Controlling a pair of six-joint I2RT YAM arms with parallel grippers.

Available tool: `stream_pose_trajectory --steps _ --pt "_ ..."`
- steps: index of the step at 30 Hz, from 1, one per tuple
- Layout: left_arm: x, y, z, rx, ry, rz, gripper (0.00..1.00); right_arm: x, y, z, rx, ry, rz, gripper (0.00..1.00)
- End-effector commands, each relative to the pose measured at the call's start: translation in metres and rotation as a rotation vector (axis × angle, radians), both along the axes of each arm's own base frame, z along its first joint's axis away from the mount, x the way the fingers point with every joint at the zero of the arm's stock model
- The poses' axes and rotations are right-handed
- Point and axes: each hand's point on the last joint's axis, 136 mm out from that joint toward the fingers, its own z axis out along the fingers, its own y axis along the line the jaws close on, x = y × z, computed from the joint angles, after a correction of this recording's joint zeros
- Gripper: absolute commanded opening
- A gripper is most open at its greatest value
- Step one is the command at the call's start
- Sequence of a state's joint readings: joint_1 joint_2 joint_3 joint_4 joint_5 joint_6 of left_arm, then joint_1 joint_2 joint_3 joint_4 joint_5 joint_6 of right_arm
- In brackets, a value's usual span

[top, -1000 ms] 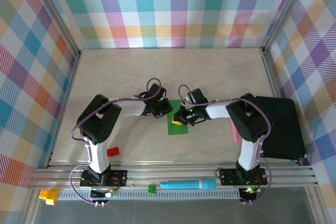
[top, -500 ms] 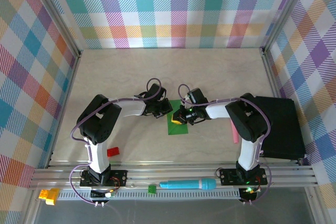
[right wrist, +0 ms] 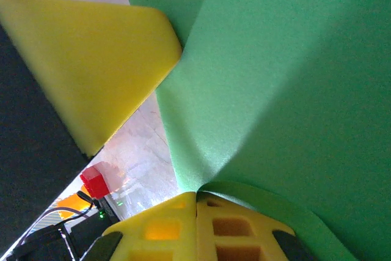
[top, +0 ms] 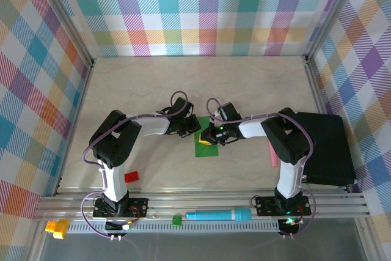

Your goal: Fold a paper plane with a square sheet of paper (pick it up from the middle)

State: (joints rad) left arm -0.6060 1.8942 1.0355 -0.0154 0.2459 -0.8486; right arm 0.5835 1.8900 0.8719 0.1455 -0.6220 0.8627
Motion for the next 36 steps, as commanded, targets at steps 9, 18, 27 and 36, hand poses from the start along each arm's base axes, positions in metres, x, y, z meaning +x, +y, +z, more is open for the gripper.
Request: stream_pose_trajectory --steps 9,18,27,36 --pt "-0.026 0.019 -0.031 0.071 0.123 0.015 0.11 0.003 0.007 -0.002 0.013 -0.010 0.023 0.05" --pt "-0.026 0.021 -0.031 0.074 0.121 0.018 0.10 0.003 0.003 -0.010 -0.022 0.000 0.013 0.05" --pt "-0.024 0.019 -0.023 0.063 0.107 0.021 0.10 0.001 -0.005 -0.025 -0.080 0.027 0.003 0.05" --pt "0.003 0.035 0.040 0.130 -0.040 0.092 0.15 -0.008 -0.016 -0.038 -0.150 0.063 -0.001 0.10"
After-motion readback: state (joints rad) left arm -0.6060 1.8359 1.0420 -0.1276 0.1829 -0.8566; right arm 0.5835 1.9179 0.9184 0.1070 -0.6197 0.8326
